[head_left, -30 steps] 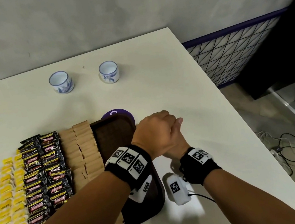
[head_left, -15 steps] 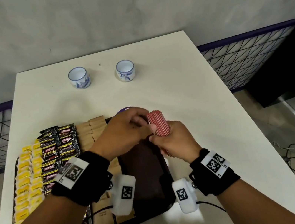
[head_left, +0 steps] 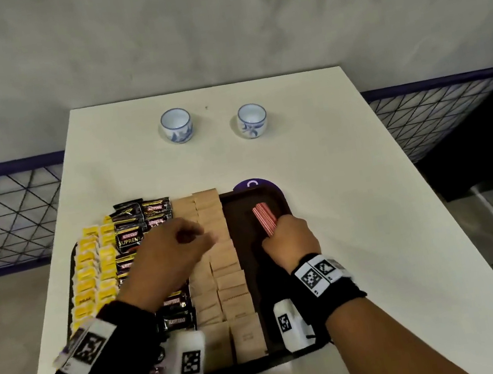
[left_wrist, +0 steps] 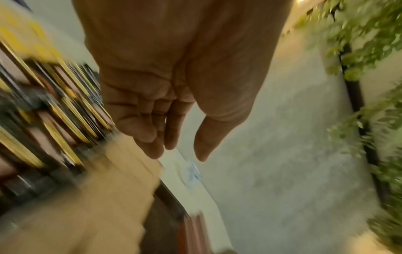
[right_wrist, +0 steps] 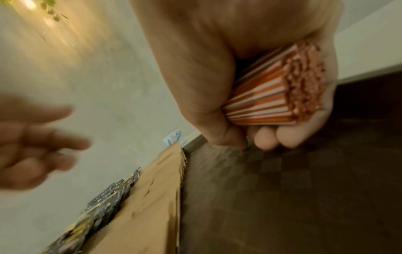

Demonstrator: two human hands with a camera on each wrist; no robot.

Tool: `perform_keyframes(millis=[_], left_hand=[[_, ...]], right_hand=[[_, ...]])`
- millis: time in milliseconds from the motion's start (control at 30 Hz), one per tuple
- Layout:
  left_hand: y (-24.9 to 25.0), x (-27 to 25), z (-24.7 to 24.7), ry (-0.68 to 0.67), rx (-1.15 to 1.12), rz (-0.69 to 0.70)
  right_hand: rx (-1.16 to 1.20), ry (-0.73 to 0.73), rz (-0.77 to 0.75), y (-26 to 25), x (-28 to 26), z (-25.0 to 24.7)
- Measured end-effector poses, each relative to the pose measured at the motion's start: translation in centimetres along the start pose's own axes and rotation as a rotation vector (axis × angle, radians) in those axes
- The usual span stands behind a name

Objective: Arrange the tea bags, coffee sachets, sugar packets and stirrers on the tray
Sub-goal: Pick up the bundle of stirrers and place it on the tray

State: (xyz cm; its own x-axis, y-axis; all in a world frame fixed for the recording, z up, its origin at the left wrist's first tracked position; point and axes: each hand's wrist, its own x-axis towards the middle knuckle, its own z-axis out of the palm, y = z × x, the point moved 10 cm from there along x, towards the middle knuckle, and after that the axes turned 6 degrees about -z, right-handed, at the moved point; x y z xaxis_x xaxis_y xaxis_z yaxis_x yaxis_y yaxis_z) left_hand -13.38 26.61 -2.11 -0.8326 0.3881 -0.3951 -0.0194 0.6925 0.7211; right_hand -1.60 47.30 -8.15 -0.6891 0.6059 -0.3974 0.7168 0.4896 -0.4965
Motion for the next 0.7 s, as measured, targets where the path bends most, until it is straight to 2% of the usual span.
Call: perform_keyframes(millis=[67,167,267,300,400,500,600,700], left_hand=[[-3.3,-0.6,-5.1,0.131,0.035,-0.031],[-11.6,-1.6,-11.4,0.264,0.042,-0.186],[-23.1,-1.9,-15.0,0.286,-0.003,-0.332],[-25.4,-2.2,-15.5,0.287,-0.016,-0.344],[-26.0,-3.8,-15.0,0.213,-0.032,-0.307],[-27.6,-3.7,-13.7,0.134,-0.086,-0.342],[-31.8,-2.8,-13.3,0.162,-0.156,-0.465],[-32.8,-2.5,-12.6,0.17,-0.2,-0.475]], right_hand=[[-0.04,0.004,0.033,-0.5,0.1,0.2],[-0.058,0.011,0.08,-0.9,0.4,-0.1],[-0.073,0.02,0.126,-1.2,0.5,-0.3],[-0.078,0.021,0.136,-1.2,0.5,-0.4],[-0.104,0.026,0.165,-1.4,0.6,-0.3],[-0.137,0.038,0.189,-1.5,0.5,-0.5],[-0.173,0.054,0.196,-1.8,0.4,-0.7],[-0.202,0.054,0.202,-1.9,0.3,-0.6]])
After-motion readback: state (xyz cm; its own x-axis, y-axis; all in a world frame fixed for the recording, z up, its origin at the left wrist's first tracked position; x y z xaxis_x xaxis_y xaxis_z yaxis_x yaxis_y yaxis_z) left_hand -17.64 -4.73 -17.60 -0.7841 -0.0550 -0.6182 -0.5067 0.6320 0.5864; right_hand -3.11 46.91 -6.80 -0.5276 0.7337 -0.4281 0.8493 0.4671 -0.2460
